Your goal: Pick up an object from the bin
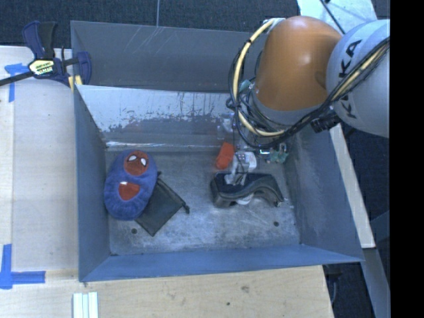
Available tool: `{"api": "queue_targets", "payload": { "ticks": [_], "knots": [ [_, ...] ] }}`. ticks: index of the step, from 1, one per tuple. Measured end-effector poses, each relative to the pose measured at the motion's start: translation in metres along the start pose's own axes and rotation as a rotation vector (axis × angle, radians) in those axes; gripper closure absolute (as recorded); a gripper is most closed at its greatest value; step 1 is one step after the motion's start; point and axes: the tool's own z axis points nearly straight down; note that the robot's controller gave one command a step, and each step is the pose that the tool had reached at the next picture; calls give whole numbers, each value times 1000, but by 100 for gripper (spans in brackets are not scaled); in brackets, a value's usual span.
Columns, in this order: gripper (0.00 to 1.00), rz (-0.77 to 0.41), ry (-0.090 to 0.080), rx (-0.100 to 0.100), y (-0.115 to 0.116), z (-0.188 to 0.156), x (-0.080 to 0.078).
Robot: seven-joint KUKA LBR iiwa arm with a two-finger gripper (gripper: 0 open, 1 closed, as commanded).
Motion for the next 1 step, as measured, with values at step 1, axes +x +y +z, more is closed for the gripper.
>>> {"api": "queue_targets", "payload": {
  "ticks": [1],
  "knots": [
    [0, 84, 0, -1, 73, 152, 10]
  ]
}}
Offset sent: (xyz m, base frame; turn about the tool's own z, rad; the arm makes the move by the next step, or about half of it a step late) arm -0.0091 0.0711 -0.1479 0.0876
